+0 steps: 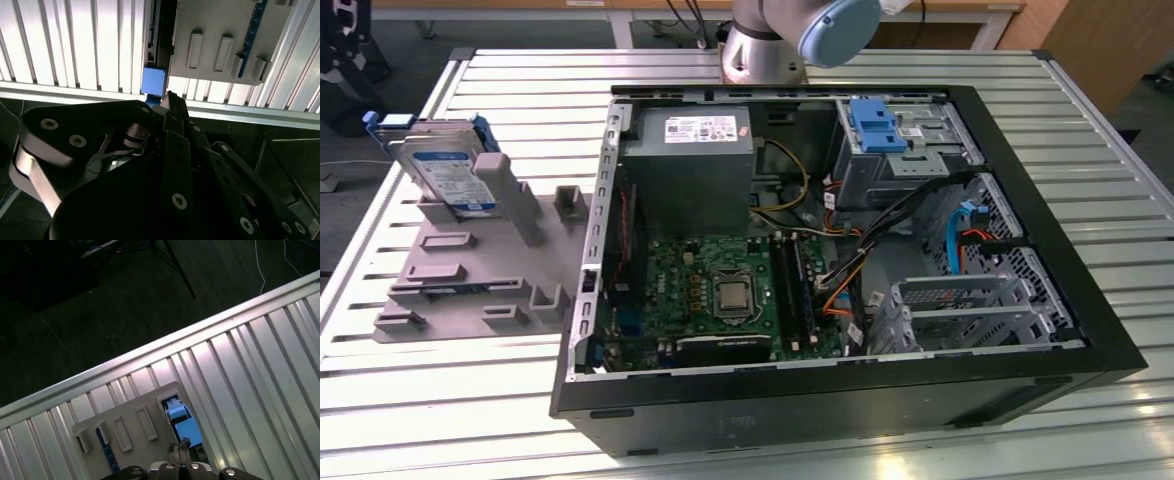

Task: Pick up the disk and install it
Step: 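Pick up the disk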

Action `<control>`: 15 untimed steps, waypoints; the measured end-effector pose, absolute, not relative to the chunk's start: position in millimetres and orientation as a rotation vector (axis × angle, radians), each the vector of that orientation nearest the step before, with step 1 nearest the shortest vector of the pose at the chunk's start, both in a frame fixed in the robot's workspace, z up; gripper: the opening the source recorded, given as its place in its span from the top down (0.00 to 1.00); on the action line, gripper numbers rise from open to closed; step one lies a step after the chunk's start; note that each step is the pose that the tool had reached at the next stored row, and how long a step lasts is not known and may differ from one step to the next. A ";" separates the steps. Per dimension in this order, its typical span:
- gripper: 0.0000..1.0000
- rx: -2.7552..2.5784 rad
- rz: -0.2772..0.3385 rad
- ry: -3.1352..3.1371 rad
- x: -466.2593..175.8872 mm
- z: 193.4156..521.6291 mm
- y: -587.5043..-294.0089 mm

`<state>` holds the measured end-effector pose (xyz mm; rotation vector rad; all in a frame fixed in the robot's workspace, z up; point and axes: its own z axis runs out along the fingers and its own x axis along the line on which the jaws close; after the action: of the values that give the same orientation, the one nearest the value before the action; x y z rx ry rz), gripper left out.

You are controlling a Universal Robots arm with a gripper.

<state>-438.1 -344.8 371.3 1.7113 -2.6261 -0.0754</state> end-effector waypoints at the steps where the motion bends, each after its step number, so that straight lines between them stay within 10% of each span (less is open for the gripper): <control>1: 0.89 1.734 -0.075 -2.610 -438.1 371.2 -344.8; 15: 0.89 2.011 -0.064 -2.407 -438.1 368.2 -343.2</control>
<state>-438.1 -343.2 368.2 2.0107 -2.4071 -0.0641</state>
